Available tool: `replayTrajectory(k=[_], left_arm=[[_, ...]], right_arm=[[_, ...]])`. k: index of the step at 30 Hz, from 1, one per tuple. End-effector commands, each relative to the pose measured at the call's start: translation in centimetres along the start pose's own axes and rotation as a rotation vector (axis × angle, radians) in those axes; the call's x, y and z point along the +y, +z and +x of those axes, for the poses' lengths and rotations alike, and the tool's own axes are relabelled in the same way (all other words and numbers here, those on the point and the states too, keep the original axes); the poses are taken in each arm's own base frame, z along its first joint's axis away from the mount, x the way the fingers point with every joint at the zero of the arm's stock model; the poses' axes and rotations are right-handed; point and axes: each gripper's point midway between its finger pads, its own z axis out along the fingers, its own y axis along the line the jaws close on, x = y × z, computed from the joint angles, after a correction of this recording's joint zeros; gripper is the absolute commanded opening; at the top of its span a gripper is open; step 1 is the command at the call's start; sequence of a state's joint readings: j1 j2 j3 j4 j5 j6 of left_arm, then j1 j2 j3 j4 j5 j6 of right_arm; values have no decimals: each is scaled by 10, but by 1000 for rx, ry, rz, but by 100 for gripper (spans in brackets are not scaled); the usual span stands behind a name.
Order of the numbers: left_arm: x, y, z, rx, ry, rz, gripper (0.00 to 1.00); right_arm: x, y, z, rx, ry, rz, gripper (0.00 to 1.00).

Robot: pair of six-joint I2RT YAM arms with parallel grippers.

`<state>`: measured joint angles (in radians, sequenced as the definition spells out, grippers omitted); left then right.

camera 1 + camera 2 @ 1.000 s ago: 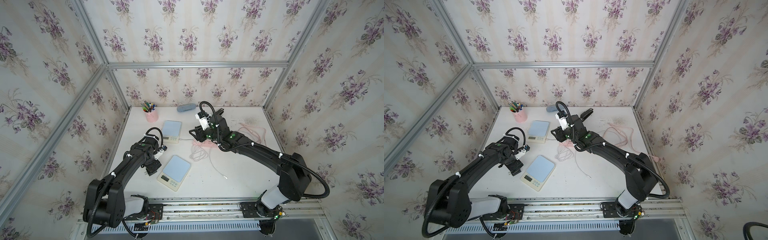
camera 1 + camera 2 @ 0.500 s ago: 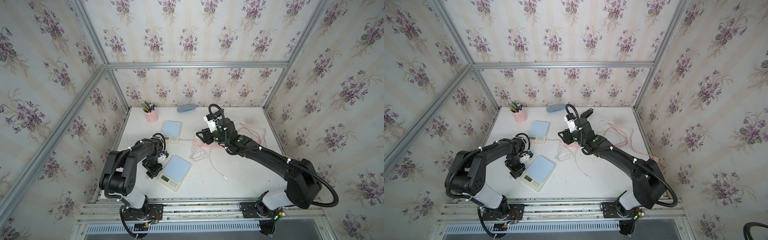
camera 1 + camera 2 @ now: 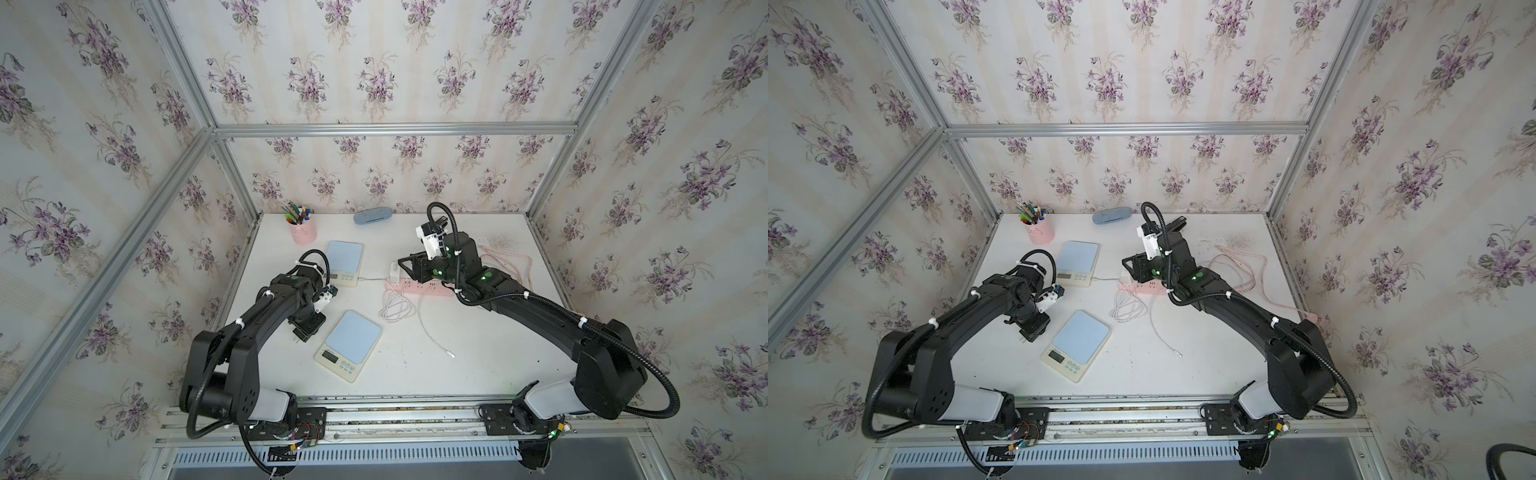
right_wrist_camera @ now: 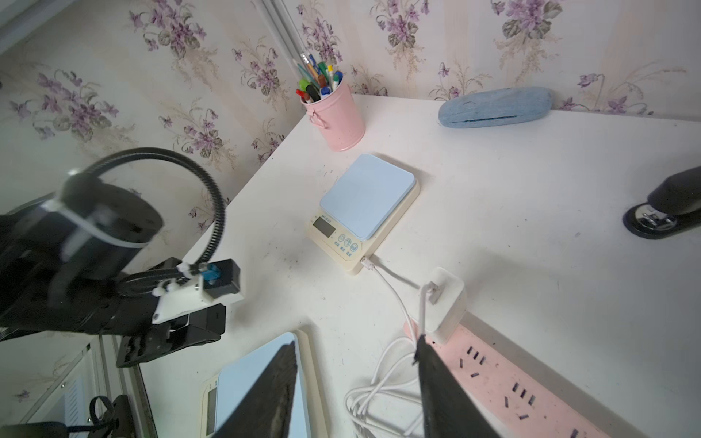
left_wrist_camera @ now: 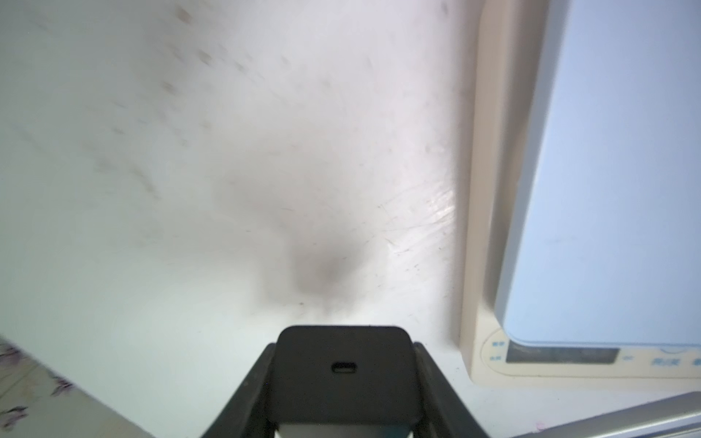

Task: Charge the electronic scale
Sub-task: Pick up the plug from the center of the board.

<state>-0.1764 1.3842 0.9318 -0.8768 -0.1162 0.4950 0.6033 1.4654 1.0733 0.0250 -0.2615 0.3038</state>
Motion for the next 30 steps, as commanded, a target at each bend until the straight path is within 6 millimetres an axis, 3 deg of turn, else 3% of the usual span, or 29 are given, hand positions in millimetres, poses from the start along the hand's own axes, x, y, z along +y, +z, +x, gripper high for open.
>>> replayTrajectory(k=[1, 6, 11, 15, 16, 18, 25, 30], left_arm=[[13, -39, -21, -149, -51, -55, 18], [10, -115, -74, -488, -23, -90, 18], [-34, -159, -134, -795, 89, 1, 18], [-86, -167, -168, -897, 227, 117, 19], [-96, -167, -175, -903, 259, 134, 19], [-112, -165, -184, -916, 304, 165, 20], [-140, -177, -199, -1025, 379, 251, 28], [-145, -179, -202, -1030, 398, 281, 29]], right_arm=[[-3, -6, -10, -22, 127, -45, 51], [8, -12, -10, 15, 174, -105, 51], [28, -17, -10, 77, 226, -191, 54], [41, -22, -11, 98, 232, -264, 64], [43, -22, -10, 104, 234, -278, 70], [47, -19, -4, 136, 246, -308, 71], [62, -9, 37, 332, 302, -407, 70], [74, -14, 44, 387, 232, -425, 71]])
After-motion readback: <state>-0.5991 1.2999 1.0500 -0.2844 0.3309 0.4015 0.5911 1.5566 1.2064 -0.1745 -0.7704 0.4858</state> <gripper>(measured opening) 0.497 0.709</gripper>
